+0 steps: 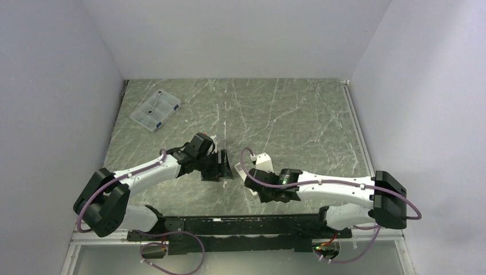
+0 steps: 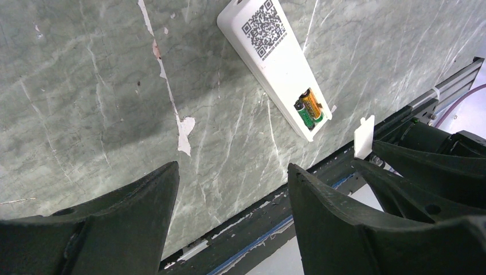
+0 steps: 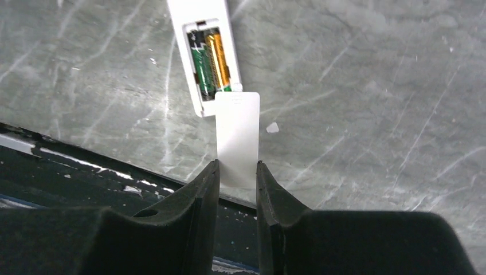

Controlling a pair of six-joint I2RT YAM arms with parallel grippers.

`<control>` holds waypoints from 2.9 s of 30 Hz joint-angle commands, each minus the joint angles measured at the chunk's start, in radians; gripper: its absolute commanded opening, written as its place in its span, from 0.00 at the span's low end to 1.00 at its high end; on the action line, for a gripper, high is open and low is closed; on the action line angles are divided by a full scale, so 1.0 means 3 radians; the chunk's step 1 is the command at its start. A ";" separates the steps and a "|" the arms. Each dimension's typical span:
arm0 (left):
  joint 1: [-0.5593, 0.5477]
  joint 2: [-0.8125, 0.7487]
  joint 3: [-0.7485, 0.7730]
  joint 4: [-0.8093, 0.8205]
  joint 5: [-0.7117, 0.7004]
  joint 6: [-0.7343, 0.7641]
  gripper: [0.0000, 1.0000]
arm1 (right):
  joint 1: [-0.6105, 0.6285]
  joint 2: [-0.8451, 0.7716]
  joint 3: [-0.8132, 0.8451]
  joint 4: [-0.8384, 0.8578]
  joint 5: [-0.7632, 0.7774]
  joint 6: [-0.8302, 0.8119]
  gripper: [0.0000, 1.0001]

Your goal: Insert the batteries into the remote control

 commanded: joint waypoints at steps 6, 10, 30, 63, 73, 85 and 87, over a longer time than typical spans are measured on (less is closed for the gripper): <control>0.0007 -0.0087 -0.0019 -0.0029 -0.0025 0.0066 0.75 | -0.0177 0.0157 0.0178 0.0365 -0.0159 -0.0657 0.10; 0.0007 -0.0088 -0.0029 -0.0031 -0.0026 0.0073 0.75 | -0.0239 0.0238 0.0199 0.0493 -0.0251 -0.0767 0.10; 0.0007 -0.0102 -0.0037 -0.0066 -0.0056 0.0093 0.75 | -0.0346 0.0530 0.0204 0.0740 -0.0422 -0.0909 0.11; 0.0009 -0.0085 0.0041 -0.0143 -0.0077 0.0128 0.75 | -0.0445 0.0604 0.0081 0.0822 -0.0506 -0.0957 0.19; 0.0007 -0.0044 0.0045 -0.0120 -0.0062 0.0128 0.75 | -0.0449 0.0592 0.0033 0.0846 -0.0538 -0.0947 0.20; 0.0007 -0.0058 0.0033 -0.0118 -0.0067 0.0117 0.75 | -0.0449 0.0600 0.0042 0.0865 -0.0541 -0.0947 0.25; 0.0007 -0.0059 0.0032 -0.0120 -0.0072 0.0117 0.75 | -0.0449 0.0602 0.0045 0.0862 -0.0535 -0.0947 0.26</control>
